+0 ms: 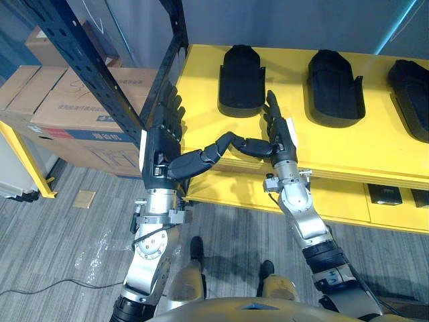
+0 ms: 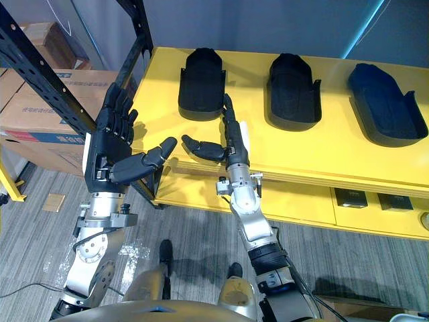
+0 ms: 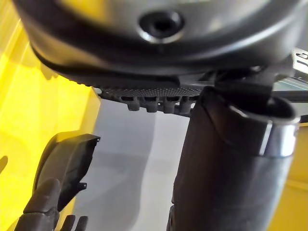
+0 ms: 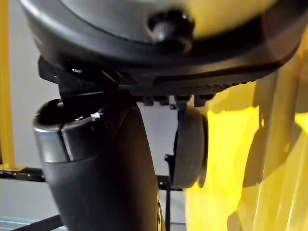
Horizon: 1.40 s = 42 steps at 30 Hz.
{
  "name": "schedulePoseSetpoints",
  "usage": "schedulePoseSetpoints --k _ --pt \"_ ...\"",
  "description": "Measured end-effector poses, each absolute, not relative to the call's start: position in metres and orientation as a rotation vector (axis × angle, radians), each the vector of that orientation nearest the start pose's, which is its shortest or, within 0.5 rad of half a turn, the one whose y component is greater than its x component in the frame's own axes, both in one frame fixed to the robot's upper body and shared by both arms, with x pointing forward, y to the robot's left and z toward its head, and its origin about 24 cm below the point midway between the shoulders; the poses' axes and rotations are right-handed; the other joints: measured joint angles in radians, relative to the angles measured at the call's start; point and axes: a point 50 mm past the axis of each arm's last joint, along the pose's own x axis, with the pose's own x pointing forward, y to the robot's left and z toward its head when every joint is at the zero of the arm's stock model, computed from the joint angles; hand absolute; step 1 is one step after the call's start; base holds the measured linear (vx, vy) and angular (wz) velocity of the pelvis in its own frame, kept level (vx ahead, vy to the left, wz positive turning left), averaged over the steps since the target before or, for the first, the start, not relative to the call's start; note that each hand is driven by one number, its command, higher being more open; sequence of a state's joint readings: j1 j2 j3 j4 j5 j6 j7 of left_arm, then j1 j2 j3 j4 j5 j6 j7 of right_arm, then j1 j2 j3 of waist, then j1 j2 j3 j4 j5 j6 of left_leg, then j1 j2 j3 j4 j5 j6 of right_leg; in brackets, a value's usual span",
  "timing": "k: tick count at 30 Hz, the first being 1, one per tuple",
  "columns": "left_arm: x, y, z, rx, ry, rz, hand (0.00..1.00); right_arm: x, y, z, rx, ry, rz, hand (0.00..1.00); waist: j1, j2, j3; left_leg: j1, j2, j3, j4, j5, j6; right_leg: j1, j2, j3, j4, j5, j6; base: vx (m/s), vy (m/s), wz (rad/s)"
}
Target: Walk over and take three plastic housings, then place them on the shelf
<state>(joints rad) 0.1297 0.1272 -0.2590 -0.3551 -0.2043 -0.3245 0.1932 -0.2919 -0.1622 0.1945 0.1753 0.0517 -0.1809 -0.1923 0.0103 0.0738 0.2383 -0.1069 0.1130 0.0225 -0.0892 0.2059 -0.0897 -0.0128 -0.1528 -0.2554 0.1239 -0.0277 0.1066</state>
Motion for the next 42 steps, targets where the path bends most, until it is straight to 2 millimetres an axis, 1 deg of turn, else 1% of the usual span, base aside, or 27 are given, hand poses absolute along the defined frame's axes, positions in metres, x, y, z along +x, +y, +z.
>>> schedulePoseSetpoints --k 4,6,12,19,26,29,31,32,33,34,35,36,37,39,40,41,42 --pt "0.211 0.125 0.118 -0.226 -0.491 -0.068 1.00 0.310 -0.126 0.094 -0.114 -0.274 0.069 1.00 0.000 -0.012 0.009 -0.002 0.000 -0.006 0.000 0.004 -0.001 -0.004 -0.001 -0.004 0.010 -0.001 -0.001 -0.02 -0.023 0.03" --pt "0.211 0.125 0.118 -0.224 -0.491 -0.069 1.00 0.310 -0.127 0.094 -0.115 -0.273 0.073 1.00 0.003 -0.016 0.012 -0.004 0.000 -0.012 0.000 0.006 0.000 -0.004 -0.001 -0.008 0.016 -0.004 -0.004 -0.02 -0.031 0.07" --pt "0.211 0.126 0.118 -0.239 -0.487 -0.069 1.00 0.312 -0.126 0.091 -0.122 -0.257 0.095 1.00 0.012 -0.016 0.017 -0.006 0.000 -0.017 0.000 0.009 0.001 -0.004 -0.001 -0.012 0.017 -0.008 -0.010 -0.02 -0.022 0.02" --pt "0.211 0.126 0.118 -0.238 -0.487 -0.071 1.00 0.315 -0.125 0.097 -0.125 -0.280 0.090 1.00 0.012 -0.018 0.035 -0.007 0.000 -0.018 0.000 0.008 0.004 -0.005 -0.001 -0.013 0.018 -0.008 -0.009 -0.01 -0.024 0.00" --pt "0.211 0.126 0.118 -0.237 -0.487 -0.069 1.00 0.316 -0.129 0.102 -0.123 -0.300 0.019 1.00 0.011 -0.017 0.040 -0.007 0.000 -0.016 0.000 0.009 0.000 -0.005 -0.001 -0.013 0.017 -0.006 -0.005 0.01 -0.025 0.00" --pt "0.211 0.125 0.118 -0.216 -0.490 -0.064 1.00 0.303 -0.134 0.113 -0.112 -0.371 -0.041 1.00 0.012 -0.017 0.040 -0.007 0.000 -0.011 0.000 0.005 0.001 -0.005 -0.001 -0.010 0.013 -0.006 -0.005 0.00 0.000 -0.02" --pt "0.210 0.125 0.117 -0.203 -0.492 -0.059 1.00 0.281 -0.137 0.128 -0.070 -0.465 -0.070 1.00 0.010 -0.017 0.040 -0.002 0.001 0.002 0.000 -0.001 0.000 -0.005 -0.001 0.000 0.005 -0.004 -0.003 0.00 -0.002 -0.14" --pt "0.210 0.125 0.117 -0.202 -0.492 -0.057 1.00 0.276 -0.138 0.132 -0.063 -0.488 -0.072 1.00 0.010 -0.018 0.040 0.001 0.001 0.008 0.000 -0.003 -0.001 -0.004 -0.001 0.005 0.002 -0.003 -0.002 0.03 -0.012 -0.27" --pt "0.210 0.125 0.117 -0.203 -0.491 -0.056 1.00 0.266 -0.140 0.137 -0.052 -0.527 -0.077 1.00 0.009 -0.018 0.039 0.011 0.002 0.023 0.000 -0.008 0.000 0.000 -0.002 0.016 -0.004 0.000 0.002 0.03 -0.015 -0.24" --pt "0.210 0.125 0.117 -0.202 -0.491 -0.057 1.00 0.261 -0.141 0.139 -0.047 -0.542 -0.081 1.00 0.005 -0.018 0.036 0.014 0.001 0.027 0.000 -0.010 0.000 0.001 -0.002 0.019 -0.006 0.000 0.002 0.04 -0.018 -0.20" --pt "0.210 0.126 0.117 -0.201 -0.493 -0.058 1.00 0.254 -0.144 0.141 -0.040 -0.566 -0.090 1.00 -0.011 -0.021 0.028 0.014 0.001 0.029 -0.001 -0.013 -0.001 0.003 -0.003 0.020 -0.011 0.001 0.002 0.05 -0.019 -0.10" --pt "0.210 0.126 0.117 -0.198 -0.494 -0.063 1.00 0.247 -0.147 0.141 -0.059 -0.575 -0.107 1.00 -0.020 -0.027 0.022 0.020 0.002 0.035 -0.001 -0.015 0.000 0.007 -0.001 0.026 -0.017 0.003 0.004 0.05 -0.019 -0.12" --pt "0.210 0.125 0.117 -0.196 -0.494 -0.070 1.00 0.244 -0.150 0.140 -0.077 -0.574 -0.122 1.00 -0.021 -0.030 0.020 0.026 0.004 0.042 -0.001 -0.016 0.002 0.012 0.000 0.035 -0.022 0.004 0.006 0.06 -0.020 -0.27" --pt "0.208 0.125 0.115 -0.190 -0.486 -0.096 1.00 0.235 -0.162 0.132 -0.111 -0.544 -0.187 1.00 -0.023 -0.040 0.007 0.053 0.004 0.069 -0.001 -0.028 0.003 0.028 -0.001 0.056 -0.030 0.006 0.008 0.07 -0.019 -0.32" --pt "0.206 0.125 0.113 -0.187 -0.478 -0.113 1.00 0.231 -0.169 0.126 -0.126 -0.522 -0.217 1.00 -0.027 -0.043 -0.010 0.059 0.003 0.079 -0.001 -0.034 0.003 0.032 -0.001 0.066 -0.040 0.009 0.010 0.08 -0.013 -0.31" --pt "0.203 0.123 0.111 -0.193 -0.477 -0.150 1.00 0.223 -0.180 0.121 -0.144 -0.493 -0.268 1.00 -0.037 -0.046 -0.027 0.067 0.004 0.095 -0.001 -0.041 0.003 0.033 -0.002 0.081 -0.044 0.011 0.010 0.07 -0.006 -0.29" --pt "0.202 0.123 0.111 -0.198 -0.478 -0.172 1.00 0.218 -0.185 0.119 -0.151 -0.484 -0.291 1.00 -0.040 -0.046 -0.030 0.072 0.004 0.103 -0.001 -0.044 0.004 0.033 -0.001 0.088 -0.045 0.011 0.010 0.05 -0.003 -0.36"
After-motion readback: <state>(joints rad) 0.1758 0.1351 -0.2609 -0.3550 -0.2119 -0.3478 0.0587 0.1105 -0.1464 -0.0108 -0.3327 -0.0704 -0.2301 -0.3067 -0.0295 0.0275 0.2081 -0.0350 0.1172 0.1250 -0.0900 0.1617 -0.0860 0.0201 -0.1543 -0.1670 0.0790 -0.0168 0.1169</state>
